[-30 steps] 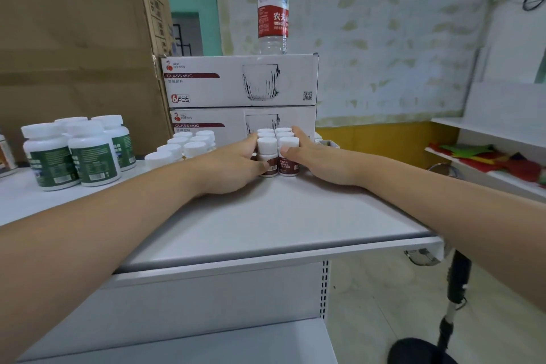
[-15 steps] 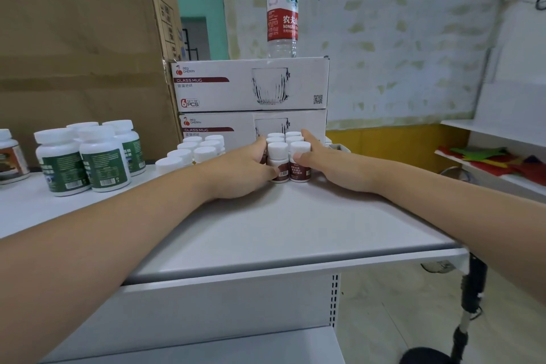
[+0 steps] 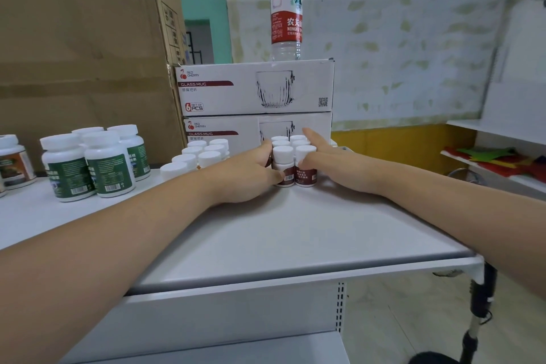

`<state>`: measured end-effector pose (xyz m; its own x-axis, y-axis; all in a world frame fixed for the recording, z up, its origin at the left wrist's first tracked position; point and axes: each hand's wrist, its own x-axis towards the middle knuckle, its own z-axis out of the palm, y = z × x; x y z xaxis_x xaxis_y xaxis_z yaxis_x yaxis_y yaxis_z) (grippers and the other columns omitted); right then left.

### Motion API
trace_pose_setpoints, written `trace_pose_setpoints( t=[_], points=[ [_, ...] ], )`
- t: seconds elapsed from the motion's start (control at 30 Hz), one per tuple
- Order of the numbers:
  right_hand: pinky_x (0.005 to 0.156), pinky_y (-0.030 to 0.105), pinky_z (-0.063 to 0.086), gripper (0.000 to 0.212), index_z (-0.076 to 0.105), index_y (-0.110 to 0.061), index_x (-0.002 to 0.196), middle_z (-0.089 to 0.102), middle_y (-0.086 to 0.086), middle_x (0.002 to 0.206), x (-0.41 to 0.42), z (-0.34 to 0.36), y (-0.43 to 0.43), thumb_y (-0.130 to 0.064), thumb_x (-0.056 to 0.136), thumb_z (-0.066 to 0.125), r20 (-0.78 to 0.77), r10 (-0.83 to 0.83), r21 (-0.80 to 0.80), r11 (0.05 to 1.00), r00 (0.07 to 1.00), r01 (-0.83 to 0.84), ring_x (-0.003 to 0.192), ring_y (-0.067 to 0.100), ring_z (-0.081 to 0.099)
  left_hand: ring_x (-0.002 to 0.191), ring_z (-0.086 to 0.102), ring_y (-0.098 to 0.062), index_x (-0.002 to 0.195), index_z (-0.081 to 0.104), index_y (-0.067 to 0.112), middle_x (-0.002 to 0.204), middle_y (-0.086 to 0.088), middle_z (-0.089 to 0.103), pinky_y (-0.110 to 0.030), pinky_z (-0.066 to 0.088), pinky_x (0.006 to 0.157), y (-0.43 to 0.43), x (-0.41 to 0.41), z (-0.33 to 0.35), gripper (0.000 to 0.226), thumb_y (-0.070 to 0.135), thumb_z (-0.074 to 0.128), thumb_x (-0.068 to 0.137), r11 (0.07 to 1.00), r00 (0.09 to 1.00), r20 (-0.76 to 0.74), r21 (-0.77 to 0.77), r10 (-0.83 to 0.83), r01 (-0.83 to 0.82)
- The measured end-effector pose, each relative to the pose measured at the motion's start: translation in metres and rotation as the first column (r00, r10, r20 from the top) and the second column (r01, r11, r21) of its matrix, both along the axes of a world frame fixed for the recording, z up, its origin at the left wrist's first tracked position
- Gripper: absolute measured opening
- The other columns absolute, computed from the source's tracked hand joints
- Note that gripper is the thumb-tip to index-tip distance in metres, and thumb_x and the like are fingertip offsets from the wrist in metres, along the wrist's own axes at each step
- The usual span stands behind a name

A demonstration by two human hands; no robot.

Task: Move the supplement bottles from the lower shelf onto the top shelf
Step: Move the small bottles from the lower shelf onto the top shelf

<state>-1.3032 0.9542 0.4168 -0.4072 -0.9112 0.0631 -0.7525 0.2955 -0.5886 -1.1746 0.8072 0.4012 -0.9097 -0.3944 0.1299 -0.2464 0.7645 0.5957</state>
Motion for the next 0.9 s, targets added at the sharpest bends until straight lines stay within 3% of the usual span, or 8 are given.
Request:
trace_pose_setpoints(
  t=[0.13,0.23,0.3,0.4,0.53,0.63,0.9],
  points=[
    [0.103,0.032,0.017,0.06,0.008,-0.042,0.149,0.033,-0.005,0.153,0.0024,0.0002,-0.0002,-0.036,0.097,0.038,0.031,0.028,-0.041,0.999,0.999,-0.026,0.134,0.014,0.03,0.134,0.041,-0.007,0.146,0.029,0.042,0.143,0.02,0.047,-0.037,0.03,0.114,-0.0011,0.0008,0.0013,0.08,0.054,0.052,0.07,1.0,1.0,0.003,-0.019,0.007,-0.007],
    [0.11,0.037,0.013,0.058,0.01,-0.045,0.147,0.038,0.001,0.151,0.0018,-0.0008,-0.0011,-0.038,0.096,0.037,-0.012,-0.001,-0.032,0.999,1.0,0.001,0.139,0.022,0.028,0.131,0.044,-0.006,0.144,0.031,0.042,0.14,0.021,0.05,-0.035,0.031,0.113,0.0004,0.003,0.0029,0.077,0.051,0.055,0.072,1.0,1.0,0.009,-0.013,0.003,-0.003],
    [0.112,0.037,0.011,0.059,0.007,-0.047,0.147,0.039,0.0,0.15,0.0014,-0.0016,-0.0022,-0.04,0.096,0.036,-0.019,-0.007,-0.018,1.0,1.0,0.007,0.14,0.021,0.027,0.129,0.046,-0.005,0.144,0.031,0.039,0.137,0.021,0.052,-0.032,0.033,0.111,0.0012,0.0037,0.0044,0.08,0.051,0.062,0.071,1.0,1.0,0.011,-0.012,-0.011,0.011],
    [0.114,0.037,0.006,0.062,0.003,-0.046,0.149,0.035,-0.005,0.15,0.0005,-0.0011,-0.0009,-0.043,0.096,0.035,-0.015,-0.001,-0.005,1.0,1.0,0.001,0.135,0.01,0.023,0.13,0.046,-0.004,0.143,0.033,0.031,0.135,0.019,0.054,-0.029,0.034,0.11,0.0004,0.0016,0.0055,0.072,0.032,0.069,0.081,0.999,1.0,-0.01,0.043,-0.027,0.027],
    [0.1,0.03,0.015,0.062,0.003,-0.043,0.15,0.036,-0.002,0.15,0.0033,0.0013,0.0035,-0.04,0.098,0.037,0.037,-0.002,-0.026,1.0,0.999,0.003,0.14,0.02,0.026,0.129,0.047,-0.007,0.141,0.035,0.034,0.135,0.018,0.054,-0.037,0.035,0.111,-0.0032,-0.0023,0.0034,0.075,0.039,0.065,0.072,0.999,1.0,-0.017,0.033,-0.013,0.014],
    [0.091,0.029,0.014,0.061,0.004,-0.044,0.15,0.038,0.0,0.15,0.0052,0.0008,0.0033,-0.04,0.098,0.036,0.025,-0.017,-0.028,0.999,1.0,0.017,0.139,0.023,0.027,0.13,0.047,-0.007,0.143,0.034,0.035,0.136,0.019,0.053,-0.037,0.034,0.111,-0.0047,-0.0034,0.0022,0.075,0.039,0.063,0.073,0.999,1.0,-0.018,0.03,-0.02,0.02],
    [0.108,0.035,0.012,0.056,0.008,-0.044,0.148,0.036,0.001,0.152,0.0068,0.0008,0.0054,-0.04,0.098,0.034,-0.022,-0.013,-0.013,1.0,1.0,0.012,0.136,0.016,0.027,0.133,0.043,-0.006,0.145,0.03,0.039,0.141,0.021,0.049,-0.036,0.031,0.113,-0.0033,-0.0044,-0.0002,0.09,0.053,0.063,0.063,0.999,0.999,-0.01,0.017,-0.032,0.032]
  ],
)
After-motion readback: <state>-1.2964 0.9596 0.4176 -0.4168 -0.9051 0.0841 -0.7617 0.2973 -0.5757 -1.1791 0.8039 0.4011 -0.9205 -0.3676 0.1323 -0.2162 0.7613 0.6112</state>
